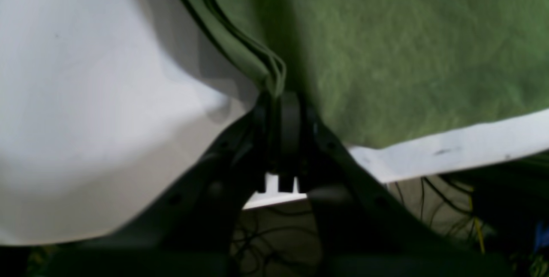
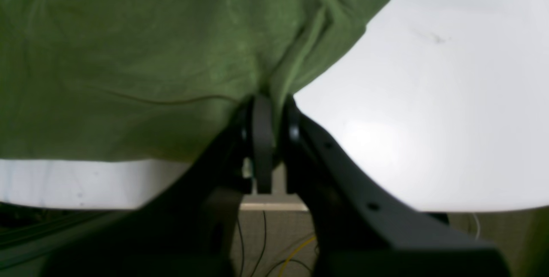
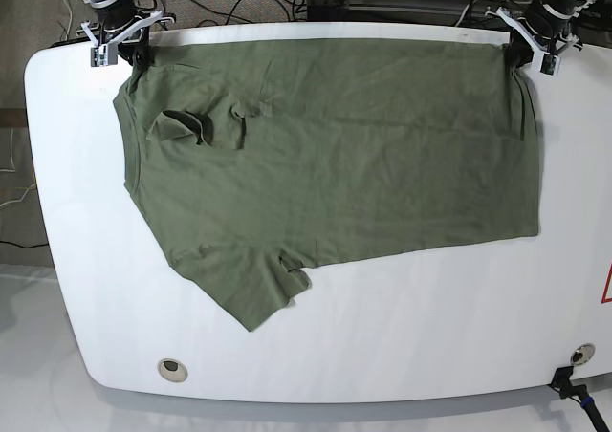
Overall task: Fold the T-shirt properly
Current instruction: 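Open both grippers and release the shirt edge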
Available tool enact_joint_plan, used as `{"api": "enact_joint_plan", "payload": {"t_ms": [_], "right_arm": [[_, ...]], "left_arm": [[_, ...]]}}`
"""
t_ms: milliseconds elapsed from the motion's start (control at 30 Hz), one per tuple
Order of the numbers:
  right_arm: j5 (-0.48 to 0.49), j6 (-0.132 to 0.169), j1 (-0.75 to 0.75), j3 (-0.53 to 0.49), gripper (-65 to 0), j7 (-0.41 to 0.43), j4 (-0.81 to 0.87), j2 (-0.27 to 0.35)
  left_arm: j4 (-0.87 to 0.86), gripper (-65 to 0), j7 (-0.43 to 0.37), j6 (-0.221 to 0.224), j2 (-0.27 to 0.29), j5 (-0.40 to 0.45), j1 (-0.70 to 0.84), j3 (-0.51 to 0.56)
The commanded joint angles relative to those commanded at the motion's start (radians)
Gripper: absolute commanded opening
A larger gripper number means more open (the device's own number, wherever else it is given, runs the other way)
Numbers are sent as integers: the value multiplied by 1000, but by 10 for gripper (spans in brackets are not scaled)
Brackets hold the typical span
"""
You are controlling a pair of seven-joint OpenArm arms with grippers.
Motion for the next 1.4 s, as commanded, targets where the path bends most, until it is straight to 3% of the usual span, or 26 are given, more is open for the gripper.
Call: {"api": "enact_joint_plan", "payload": {"t_ms": [67, 133, 367, 700, 1033, 1100, 1300, 1400], "right_arm": [[0, 5, 8, 0, -621, -2, 0, 0], [0, 5, 9, 0, -606, -2, 2, 0], [-5, 3, 17, 2, -605, -5, 40, 5], [-9, 6, 21, 32, -605, -175, 278, 6], [-11, 8, 49, 48, -602, -221, 316, 28], [-11, 8, 48, 77, -549, -221, 316, 21], [-9, 8, 14, 86, -228, -221, 316, 20], [-9, 8, 15, 86, -192, -221, 316, 3]], "left_arm": [[0, -498, 0, 0, 2, 20, -11, -6], [0, -450, 3, 0, 2, 21, -23, -26], [0, -450, 5, 0, 2, 21, -57, -32], [66, -450, 5, 0, 2, 20, -107, -35], [132, -450, 6, 0, 3, 21, -164, -35], [132, -449, 8, 0, 3, 23, -170, -35], [126, -447, 8, 0, 2, 23, -173, -35], [126, -447, 8, 0, 2, 23, -178, -35]]}}
